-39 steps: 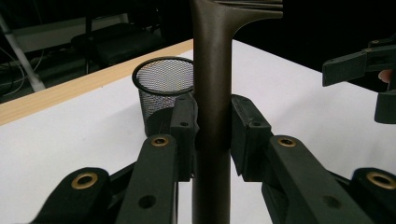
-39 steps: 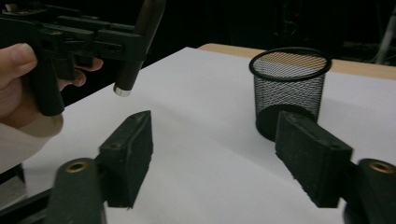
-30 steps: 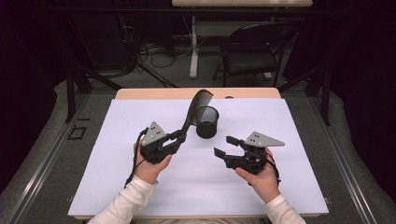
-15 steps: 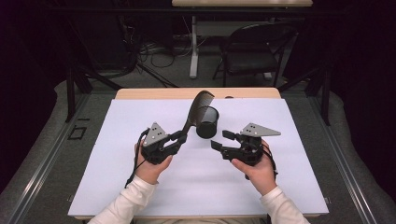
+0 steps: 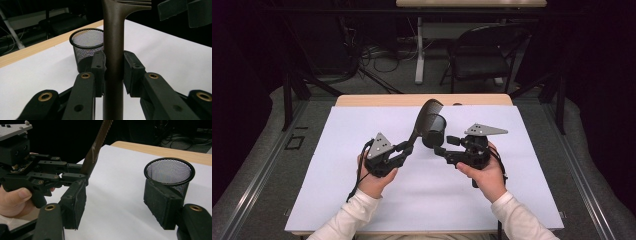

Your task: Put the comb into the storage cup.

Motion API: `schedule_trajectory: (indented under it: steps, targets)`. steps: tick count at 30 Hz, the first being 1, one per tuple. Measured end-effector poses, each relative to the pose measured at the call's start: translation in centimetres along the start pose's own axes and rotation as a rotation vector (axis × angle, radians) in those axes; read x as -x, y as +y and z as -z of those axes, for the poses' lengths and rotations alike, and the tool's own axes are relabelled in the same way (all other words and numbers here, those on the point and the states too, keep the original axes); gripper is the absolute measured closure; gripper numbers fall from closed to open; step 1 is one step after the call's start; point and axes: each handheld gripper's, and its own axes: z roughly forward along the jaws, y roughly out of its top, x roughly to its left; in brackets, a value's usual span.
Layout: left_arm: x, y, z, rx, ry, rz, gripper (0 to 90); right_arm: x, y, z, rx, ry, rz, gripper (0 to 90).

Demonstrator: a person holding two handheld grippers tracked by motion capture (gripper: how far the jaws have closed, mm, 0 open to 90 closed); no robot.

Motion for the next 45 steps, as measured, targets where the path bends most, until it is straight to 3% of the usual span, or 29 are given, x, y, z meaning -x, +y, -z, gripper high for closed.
schedule_trajectory:
  steps: [10,16,34,45]
  targets:
    - [-0.1,-0.1,0.1,0.006,0.003,0.002,72.8,0.2,1.0,-0.2,-0.035,-0.003,-0.019,35.0]
    - [-0.1,-0.1,0.1,0.008,0.003,0.000,72.8,0.7,1.5,-0.2,-0.063,0.006,-0.059,37.3]
    - [-0.1,-0.3,0.0,-0.002,0.010,-0.003,72.8,2.2,2.0,0.0,-0.051,0.056,-0.166,40.4]
    - [0.0,-0.5,-0.2,-0.008,0.014,-0.009,72.8,2.3,2.8,-0.1,-0.040,0.054,-0.153,40.4]
